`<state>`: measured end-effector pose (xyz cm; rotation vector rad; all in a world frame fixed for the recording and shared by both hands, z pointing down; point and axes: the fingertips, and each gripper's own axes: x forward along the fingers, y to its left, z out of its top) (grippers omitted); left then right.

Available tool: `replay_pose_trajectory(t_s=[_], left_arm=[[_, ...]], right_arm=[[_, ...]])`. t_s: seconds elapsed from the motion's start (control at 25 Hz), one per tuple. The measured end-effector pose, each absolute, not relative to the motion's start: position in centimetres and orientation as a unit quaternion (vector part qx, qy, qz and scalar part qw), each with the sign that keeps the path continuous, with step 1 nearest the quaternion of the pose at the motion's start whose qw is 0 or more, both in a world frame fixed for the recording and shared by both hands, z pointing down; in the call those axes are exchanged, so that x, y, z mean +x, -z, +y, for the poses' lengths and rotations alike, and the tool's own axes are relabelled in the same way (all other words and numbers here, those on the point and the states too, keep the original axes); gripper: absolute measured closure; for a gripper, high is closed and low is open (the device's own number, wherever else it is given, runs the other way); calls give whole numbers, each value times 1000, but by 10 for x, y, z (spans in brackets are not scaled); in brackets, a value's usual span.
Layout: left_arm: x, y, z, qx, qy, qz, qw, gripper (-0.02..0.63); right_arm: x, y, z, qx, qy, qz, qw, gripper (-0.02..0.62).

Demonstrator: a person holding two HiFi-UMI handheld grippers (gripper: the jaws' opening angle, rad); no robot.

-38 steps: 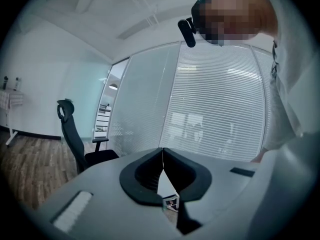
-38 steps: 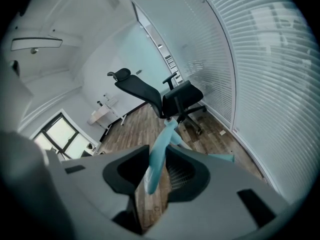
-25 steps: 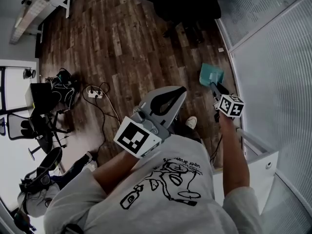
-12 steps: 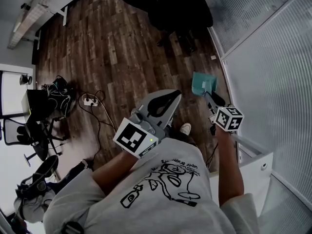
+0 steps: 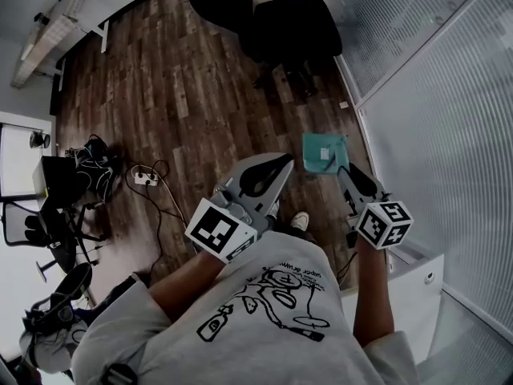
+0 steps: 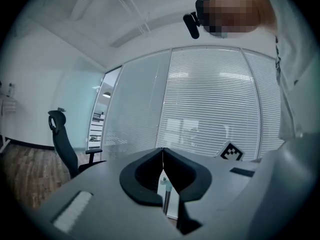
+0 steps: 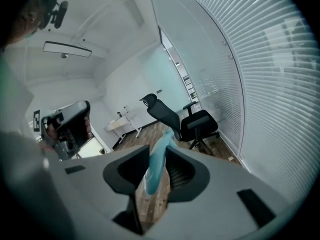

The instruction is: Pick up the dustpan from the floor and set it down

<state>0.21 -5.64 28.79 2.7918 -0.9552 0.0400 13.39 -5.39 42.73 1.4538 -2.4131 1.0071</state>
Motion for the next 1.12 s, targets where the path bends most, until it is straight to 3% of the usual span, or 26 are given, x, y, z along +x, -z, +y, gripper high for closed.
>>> replay_pose_trajectory(t_s=[0.44, 1.12], left_arm=[[2, -278, -53, 944, -9, -318, 88, 604], [5, -284, -54, 943, -23, -320, 93, 604]], right_arm=[[133, -353, -36, 490, -299, -818, 43, 506], [144, -378, -37, 492, -318, -809, 50, 511]])
